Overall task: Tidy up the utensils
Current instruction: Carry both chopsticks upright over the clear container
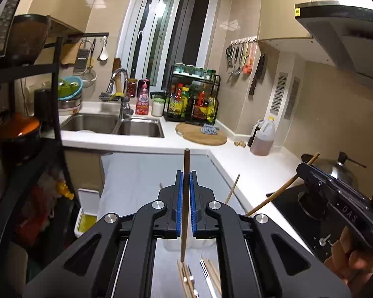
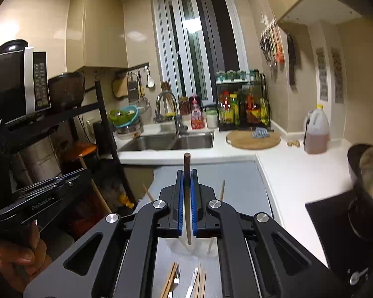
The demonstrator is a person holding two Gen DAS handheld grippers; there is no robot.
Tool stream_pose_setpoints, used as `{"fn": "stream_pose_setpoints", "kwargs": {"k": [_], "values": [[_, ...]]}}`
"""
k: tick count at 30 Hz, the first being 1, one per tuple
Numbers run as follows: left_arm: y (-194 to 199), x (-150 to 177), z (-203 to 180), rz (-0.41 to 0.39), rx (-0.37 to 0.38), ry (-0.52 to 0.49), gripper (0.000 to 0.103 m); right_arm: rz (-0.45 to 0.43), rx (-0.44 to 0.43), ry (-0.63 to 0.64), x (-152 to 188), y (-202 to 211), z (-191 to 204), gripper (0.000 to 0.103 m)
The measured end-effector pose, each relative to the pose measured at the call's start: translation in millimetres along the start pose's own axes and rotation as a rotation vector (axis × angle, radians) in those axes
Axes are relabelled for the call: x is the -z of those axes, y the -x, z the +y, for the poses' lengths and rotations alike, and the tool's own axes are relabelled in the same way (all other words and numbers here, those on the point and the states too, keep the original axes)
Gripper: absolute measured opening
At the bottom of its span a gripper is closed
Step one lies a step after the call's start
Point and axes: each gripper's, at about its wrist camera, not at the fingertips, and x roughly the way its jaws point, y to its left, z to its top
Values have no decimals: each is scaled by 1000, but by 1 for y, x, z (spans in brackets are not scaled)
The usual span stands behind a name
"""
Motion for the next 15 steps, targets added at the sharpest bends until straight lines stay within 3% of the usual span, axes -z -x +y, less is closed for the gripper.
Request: {"fn": "stream_pose_setpoints", "kwargs": {"k": [4, 9, 15], "values": [[-13, -29, -7, -41, 9, -5, 5, -37, 7, 7, -18, -14, -4, 5], [-40, -42, -14, -71, 13, -15, 5, -18, 9, -6, -13, -42, -17, 5], [-102, -19, -11, 29, -1, -19, 5, 47, 6, -4, 20, -79, -29, 5]]}}
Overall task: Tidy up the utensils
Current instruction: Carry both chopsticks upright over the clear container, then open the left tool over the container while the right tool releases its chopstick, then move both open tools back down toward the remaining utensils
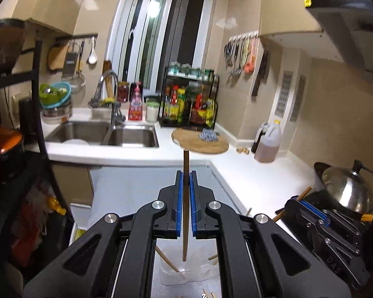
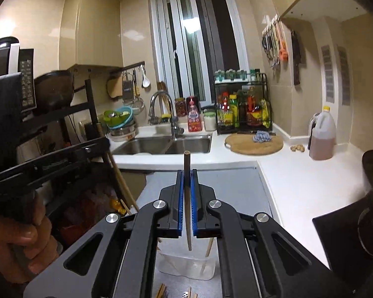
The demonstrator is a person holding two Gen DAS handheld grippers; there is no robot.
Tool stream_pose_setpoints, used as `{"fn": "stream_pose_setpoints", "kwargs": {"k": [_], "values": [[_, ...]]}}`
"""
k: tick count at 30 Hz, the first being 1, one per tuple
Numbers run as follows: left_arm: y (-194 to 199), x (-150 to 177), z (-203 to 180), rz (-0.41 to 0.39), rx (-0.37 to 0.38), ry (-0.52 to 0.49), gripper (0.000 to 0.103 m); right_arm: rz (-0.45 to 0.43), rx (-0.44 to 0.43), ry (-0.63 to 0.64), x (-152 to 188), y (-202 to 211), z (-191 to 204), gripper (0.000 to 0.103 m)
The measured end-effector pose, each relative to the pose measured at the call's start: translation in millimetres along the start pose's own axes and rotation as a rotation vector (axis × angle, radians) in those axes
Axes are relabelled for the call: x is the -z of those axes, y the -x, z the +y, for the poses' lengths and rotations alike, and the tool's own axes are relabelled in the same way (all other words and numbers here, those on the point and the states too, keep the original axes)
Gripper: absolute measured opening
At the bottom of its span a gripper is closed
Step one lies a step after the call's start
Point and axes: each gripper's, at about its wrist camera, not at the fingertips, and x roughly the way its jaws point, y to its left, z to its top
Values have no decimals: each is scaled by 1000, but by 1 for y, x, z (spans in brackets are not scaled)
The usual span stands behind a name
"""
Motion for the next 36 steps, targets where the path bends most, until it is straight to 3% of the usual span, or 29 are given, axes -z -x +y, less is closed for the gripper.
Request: {"fn": "stream_pose_setpoints", "kwargs": {"k": [5, 10, 12, 13, 14, 19, 26, 28, 34, 35, 36], "values": [[-36, 30, 5, 100, -6, 5, 5, 85, -10, -24, 27, -32, -11, 5], [-47, 44, 9, 152, -15, -2, 6, 156, -13, -19, 45, -44, -13, 8], [-43, 43, 11, 157, -32, -9, 21, 180, -6, -18, 47, -44, -14, 21], [-40, 41, 11, 152, -35, -8, 37, 180, 10, -12, 47, -41, -14, 24], [-32, 37, 13, 140, -39, -5, 40, 180, 28, -5, 46, -38, -15, 27], [6, 28, 11, 74, -38, 6, 40, 144, 66, 9, 38, -10, -15, 27], [64, 46, 1, -8, -45, -15, 40, 45, 91, 15, 37, 52, -15, 27], [78, 59, 1, -16, -39, -10, 40, 16, 96, 8, 45, 72, -15, 27], [104, 117, -4, -11, -54, -16, 25, -11, 92, 13, 88, 108, -9, 27], [106, 126, -4, -8, -57, -17, 21, -10, 80, 6, 99, 111, -9, 22], [107, 138, -4, -5, -60, -15, 20, -6, 64, -3, 109, 113, -9, 11]]}}
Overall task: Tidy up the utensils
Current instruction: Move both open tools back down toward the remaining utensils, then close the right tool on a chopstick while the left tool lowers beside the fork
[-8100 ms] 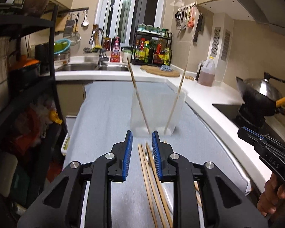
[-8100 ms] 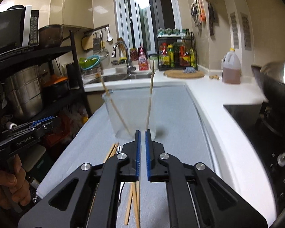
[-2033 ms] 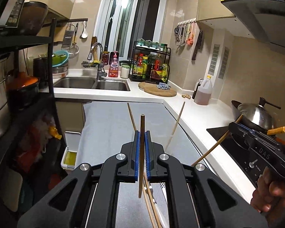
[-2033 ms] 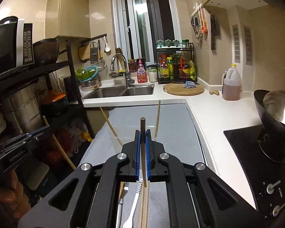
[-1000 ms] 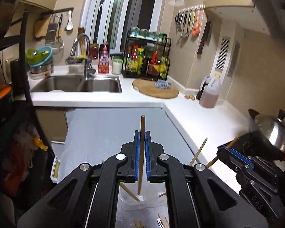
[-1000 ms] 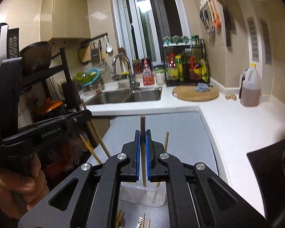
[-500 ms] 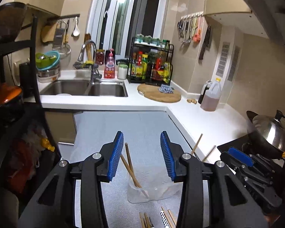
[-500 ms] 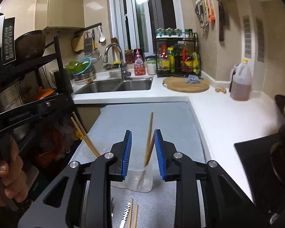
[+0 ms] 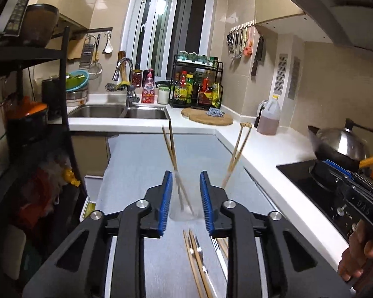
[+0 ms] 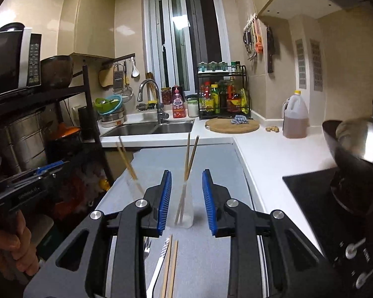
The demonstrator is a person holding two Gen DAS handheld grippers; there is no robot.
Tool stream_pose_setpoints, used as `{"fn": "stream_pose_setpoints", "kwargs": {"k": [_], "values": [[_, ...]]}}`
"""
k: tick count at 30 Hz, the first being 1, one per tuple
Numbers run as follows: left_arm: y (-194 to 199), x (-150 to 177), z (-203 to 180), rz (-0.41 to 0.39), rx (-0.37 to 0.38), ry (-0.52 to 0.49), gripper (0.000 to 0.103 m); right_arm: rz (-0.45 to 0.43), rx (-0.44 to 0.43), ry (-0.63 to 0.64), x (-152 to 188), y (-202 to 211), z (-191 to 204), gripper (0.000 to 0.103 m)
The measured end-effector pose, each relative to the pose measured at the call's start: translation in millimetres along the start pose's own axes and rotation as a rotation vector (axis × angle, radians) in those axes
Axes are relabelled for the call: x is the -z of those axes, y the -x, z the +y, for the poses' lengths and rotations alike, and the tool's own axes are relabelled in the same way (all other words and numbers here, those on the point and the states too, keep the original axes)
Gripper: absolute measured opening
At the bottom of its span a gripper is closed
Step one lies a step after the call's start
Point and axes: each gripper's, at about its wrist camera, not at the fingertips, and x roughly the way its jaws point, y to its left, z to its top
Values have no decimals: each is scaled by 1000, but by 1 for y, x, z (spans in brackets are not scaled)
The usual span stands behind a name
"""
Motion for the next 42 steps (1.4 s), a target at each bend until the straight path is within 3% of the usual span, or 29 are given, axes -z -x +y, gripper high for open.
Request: {"fn": "stream_pose_setpoints", "kwargs": {"k": [3, 16, 20, 25, 31, 36, 42], "values": [[2, 32, -1, 9, -16, 8, 14, 25, -18, -25, 31, 2, 1, 3], [4, 135, -7, 104, 1, 48, 12, 145, -17, 5, 132, -6, 18, 3], [0, 163, -13, 170, 22, 40, 12, 200, -31, -19, 160, -13, 15, 4], [-7, 174, -19, 199, 50, 26, 12, 272, -64, -52, 182, -23, 11, 6], [-11, 182, -22, 226, 63, 34, 12, 318, -57, -42, 196, -30, 11, 6], [-15, 191, -41, 252, 104, -19, 12, 345, -31, -6, 203, -33, 14, 7], [-25, 196, -51, 272, 39, -61, 16, 343, -25, 9, 203, -32, 15, 7]]}}
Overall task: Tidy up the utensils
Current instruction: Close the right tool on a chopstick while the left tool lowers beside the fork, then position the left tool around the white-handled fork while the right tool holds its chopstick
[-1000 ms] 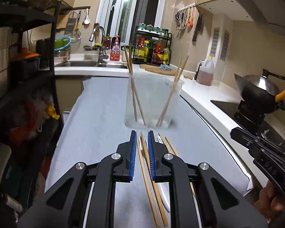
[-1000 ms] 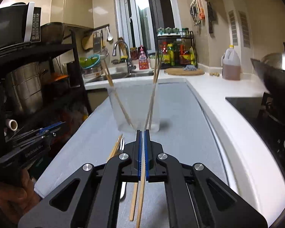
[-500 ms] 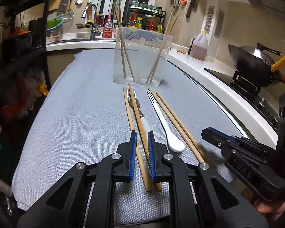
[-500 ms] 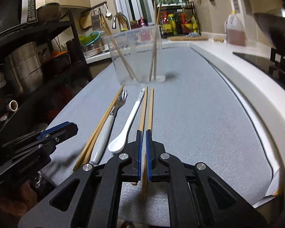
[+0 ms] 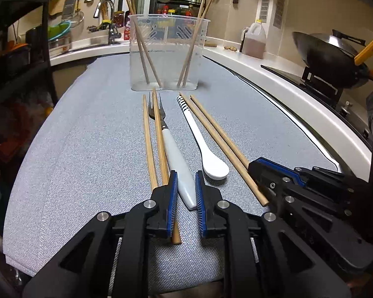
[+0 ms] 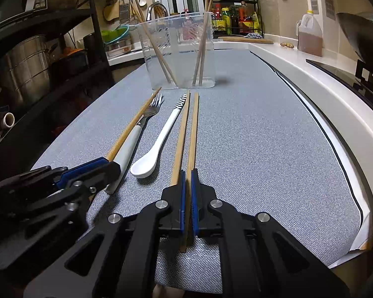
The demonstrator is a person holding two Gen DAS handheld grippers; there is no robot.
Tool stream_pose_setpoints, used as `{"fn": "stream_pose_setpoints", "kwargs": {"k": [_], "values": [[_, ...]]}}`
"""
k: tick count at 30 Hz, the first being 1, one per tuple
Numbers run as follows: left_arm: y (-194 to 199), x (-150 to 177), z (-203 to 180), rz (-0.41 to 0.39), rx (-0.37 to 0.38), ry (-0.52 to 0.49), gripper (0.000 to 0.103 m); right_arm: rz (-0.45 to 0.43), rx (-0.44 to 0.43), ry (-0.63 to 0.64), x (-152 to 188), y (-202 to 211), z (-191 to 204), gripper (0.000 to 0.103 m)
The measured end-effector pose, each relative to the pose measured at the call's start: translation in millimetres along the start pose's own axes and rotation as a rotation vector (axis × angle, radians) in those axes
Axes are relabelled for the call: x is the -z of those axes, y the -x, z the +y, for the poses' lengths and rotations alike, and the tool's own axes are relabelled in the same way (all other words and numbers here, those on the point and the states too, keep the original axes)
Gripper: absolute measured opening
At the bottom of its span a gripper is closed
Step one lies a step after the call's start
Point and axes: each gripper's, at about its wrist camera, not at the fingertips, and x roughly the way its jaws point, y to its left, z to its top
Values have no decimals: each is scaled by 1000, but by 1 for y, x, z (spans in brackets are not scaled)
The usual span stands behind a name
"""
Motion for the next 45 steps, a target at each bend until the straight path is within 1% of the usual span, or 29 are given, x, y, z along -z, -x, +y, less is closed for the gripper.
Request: {"fn": "stream_pose_setpoints", "kwargs": {"k": [3, 5, 7, 9, 13, 15, 18, 20, 23, 25, 27, 29, 32, 35, 37, 40, 41, 42, 45], "values": [[-1, 0, -5, -5, -5, -15, 16, -2, 5, 7, 0, 0, 1, 7], [-2, -1, -7, -4, -17, -26, 21, -1, 7, 12, 1, 0, 2, 7], [-6, 0, -6, 14, -17, -18, 24, 0, 9, 14, 0, 0, 3, 7], [-4, 0, -4, 11, -25, -17, 24, 1, 8, 17, 0, 1, 3, 7], [0, 2, 6, 10, -39, 24, 19, 0, 10, 8, -1, 1, 1, 4], [4, 2, 12, 5, -56, 47, 17, -10, 32, 11, -1, 4, 1, 1], [5, 3, 16, 5, -72, 59, 17, -25, 83, 10, -3, 6, -2, 1], [3, 4, 16, 7, -76, 56, 17, -18, 88, -9, -3, 5, -7, 1], [0, 2, 13, 4, -74, 48, 18, -3, 72, -35, -1, 3, -11, 5], [-1, 2, 12, 2, -74, 51, 18, -36, 41, -64, 0, 10, -14, 5], [-1, 2, 12, 2, -70, 55, 18, -45, 29, -53, 0, 13, -12, 5], [-2, 2, 13, 0, -67, 57, 18, -31, 14, -50, 2, 10, -10, 6], [-3, 2, 14, -2, -62, 64, 18, -3, 10, -38, 6, 6, -6, 13], [-3, 1, 15, -3, -61, 65, 18, -7, 20, -19, 6, 7, -2, 16], [-4, 2, 15, -5, -64, 62, 18, -8, 33, -3, 7, 6, 1, 16], [-6, 1, 14, -12, -70, 58, 18, -11, 46, 15, 7, 7, 3, 16], [-6, 1, 13, -13, -71, 57, 18, -11, 43, 8, 7, 7, 1, 13], [-8, 1, 12, -18, -78, 51, 18, -11, 44, 5, 8, 7, 0, 6], [-10, 1, 9, -28, -94, 30, 19, -17, 57, -4, 7, 8, -1, 6]]}}
